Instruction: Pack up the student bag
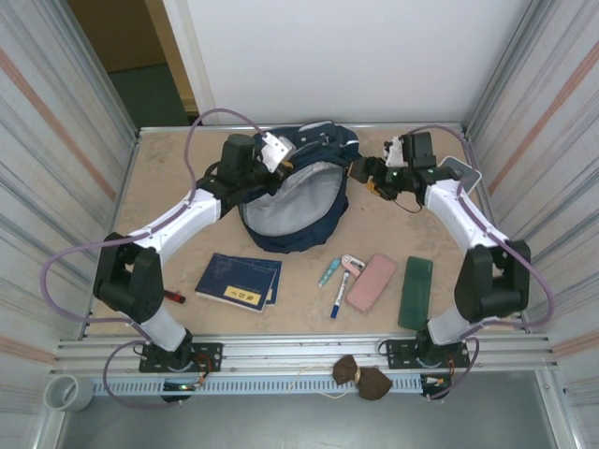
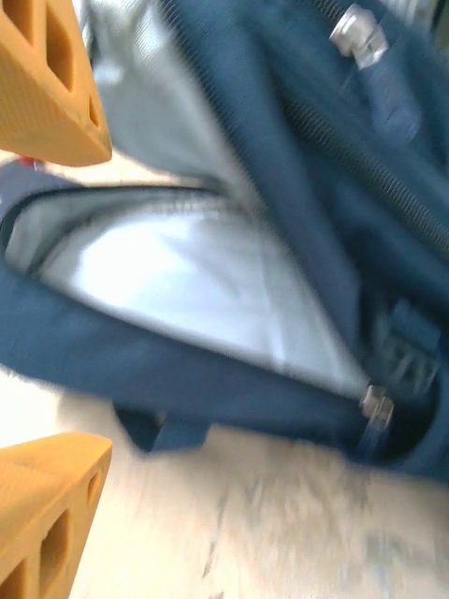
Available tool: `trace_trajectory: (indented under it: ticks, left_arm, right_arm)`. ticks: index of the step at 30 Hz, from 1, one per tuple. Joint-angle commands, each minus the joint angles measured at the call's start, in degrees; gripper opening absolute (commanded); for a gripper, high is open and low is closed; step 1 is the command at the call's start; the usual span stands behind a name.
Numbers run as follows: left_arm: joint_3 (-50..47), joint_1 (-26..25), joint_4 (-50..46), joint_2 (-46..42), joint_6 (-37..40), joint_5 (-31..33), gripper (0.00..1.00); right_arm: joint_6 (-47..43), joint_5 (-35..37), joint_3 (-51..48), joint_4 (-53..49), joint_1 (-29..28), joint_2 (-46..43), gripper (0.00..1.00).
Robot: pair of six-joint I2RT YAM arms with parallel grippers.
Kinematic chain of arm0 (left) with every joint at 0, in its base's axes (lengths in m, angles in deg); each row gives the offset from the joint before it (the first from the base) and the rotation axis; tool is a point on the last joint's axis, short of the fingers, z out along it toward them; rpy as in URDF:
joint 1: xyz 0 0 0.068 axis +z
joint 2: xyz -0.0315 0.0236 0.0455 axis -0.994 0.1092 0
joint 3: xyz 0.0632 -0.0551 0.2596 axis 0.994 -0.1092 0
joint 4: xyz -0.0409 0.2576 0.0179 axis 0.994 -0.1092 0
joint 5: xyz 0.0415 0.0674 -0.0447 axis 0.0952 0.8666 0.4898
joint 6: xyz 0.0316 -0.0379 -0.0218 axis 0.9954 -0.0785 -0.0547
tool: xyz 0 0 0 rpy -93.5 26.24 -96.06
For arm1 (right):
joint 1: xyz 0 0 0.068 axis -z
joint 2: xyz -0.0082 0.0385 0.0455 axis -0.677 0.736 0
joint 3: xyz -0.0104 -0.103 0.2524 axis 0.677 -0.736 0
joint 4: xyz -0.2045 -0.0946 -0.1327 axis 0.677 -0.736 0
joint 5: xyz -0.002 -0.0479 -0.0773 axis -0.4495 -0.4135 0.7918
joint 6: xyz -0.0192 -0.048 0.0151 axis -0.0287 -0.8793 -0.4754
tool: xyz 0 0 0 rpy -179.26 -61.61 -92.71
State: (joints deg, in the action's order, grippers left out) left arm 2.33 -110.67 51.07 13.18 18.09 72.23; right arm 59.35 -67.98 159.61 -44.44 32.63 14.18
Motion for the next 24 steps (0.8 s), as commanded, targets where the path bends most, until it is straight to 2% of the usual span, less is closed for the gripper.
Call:
trace_trajectory:
  ticks: [1,6,17,18,20,22,24]
  left_arm:
    - [1.47,1.43,4.86,-3.14,-6.56,4.88,0.0]
    - [0.25,2.06,6.24,-0.81,-11.9,1.91,0.0]
    - [3.22,2.07,2.51,6.33,-18.14,-5.31,0.01]
    - [3.21,2.06,1.94,6.33,-18.76,-5.78,0.11]
    - [2.14,2.06,-0.21,5.1,-20.54,-5.71,0.37]
    - [-1.09,2.07,-1.98,1.84,-23.09,-3.07,0.52]
    - [-6.7,2.14,-3.31,-3.07,-26.32,2.41,0.6]
  right_arm:
    - [-7.36,12.12,-3.39,-8.78,0.08,-4.74,0.8]
    - [-8.35,16.03,-8.66,-10.83,-2.32,-5.92,0.87]
    - [-10.84,17.22,-11.07,-6.09,-13.44,-5.83,0.88]
    - [-10.81,16.95,-11.36,-5.59,-14.2,-5.92,0.88]
    - [-10.67,16.56,-12.19,-4.47,-16.5,-6.15,0.88]
    - [-10.03,15.76,-13.07,-3.12,-18.81,-6.58,0.88]
    - [-8.66,13.89,-14.38,-0.02,-22.07,-7.18,0.88]
